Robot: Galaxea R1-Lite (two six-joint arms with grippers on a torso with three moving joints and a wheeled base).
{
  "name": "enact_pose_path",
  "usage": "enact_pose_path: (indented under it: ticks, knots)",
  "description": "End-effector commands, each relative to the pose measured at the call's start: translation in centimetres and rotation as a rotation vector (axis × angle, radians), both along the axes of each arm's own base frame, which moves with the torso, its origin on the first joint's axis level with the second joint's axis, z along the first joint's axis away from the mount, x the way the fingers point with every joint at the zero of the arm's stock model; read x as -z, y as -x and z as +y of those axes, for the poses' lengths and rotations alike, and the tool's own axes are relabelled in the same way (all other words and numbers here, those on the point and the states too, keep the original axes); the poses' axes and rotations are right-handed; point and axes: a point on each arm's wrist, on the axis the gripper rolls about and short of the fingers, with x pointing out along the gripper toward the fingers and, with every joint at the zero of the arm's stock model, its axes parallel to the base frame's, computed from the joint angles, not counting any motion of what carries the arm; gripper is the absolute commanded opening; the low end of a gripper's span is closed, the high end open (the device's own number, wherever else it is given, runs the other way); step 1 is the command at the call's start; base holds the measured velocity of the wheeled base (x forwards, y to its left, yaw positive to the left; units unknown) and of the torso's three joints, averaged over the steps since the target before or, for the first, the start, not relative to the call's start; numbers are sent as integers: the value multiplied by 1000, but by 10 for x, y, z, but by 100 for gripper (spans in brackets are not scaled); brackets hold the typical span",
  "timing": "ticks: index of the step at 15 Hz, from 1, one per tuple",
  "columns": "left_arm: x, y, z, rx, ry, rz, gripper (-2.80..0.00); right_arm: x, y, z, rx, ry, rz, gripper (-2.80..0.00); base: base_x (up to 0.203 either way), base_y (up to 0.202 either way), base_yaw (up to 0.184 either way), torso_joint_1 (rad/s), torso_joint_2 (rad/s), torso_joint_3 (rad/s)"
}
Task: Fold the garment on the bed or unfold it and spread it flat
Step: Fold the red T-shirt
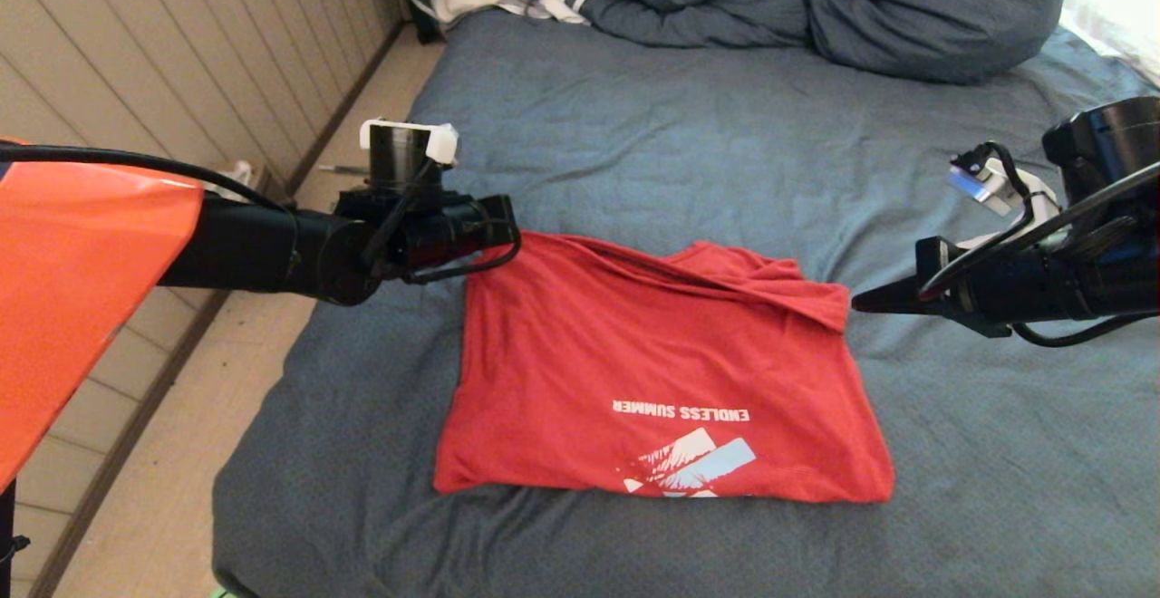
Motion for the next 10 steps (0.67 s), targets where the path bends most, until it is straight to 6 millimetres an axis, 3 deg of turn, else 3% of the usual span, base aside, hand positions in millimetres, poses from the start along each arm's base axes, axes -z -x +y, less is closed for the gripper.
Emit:
enact_pose_path:
  ticks: [1, 4, 7, 10]
  knots:
    - [-5, 5, 2, 1, 4, -5, -280, 8, -8, 1, -5, 0, 30, -280, 0, 0, 0, 0, 0, 0]
    - [-15, 22, 10, 2, 10, -10, -280, 21, -21, 12, -45, 5, 72, -280, 0, 0, 0, 0, 0, 0]
    - [-32, 53, 26, 6, 20, -23, -280, 33, -21, 28, -94, 12, 117, -280, 0, 0, 0, 0, 0, 0]
    - [-40, 81, 40, 7, 42, -12, -280, 40, -24, 27, -86, 15, 143, -280, 0, 0, 0, 0, 0, 0]
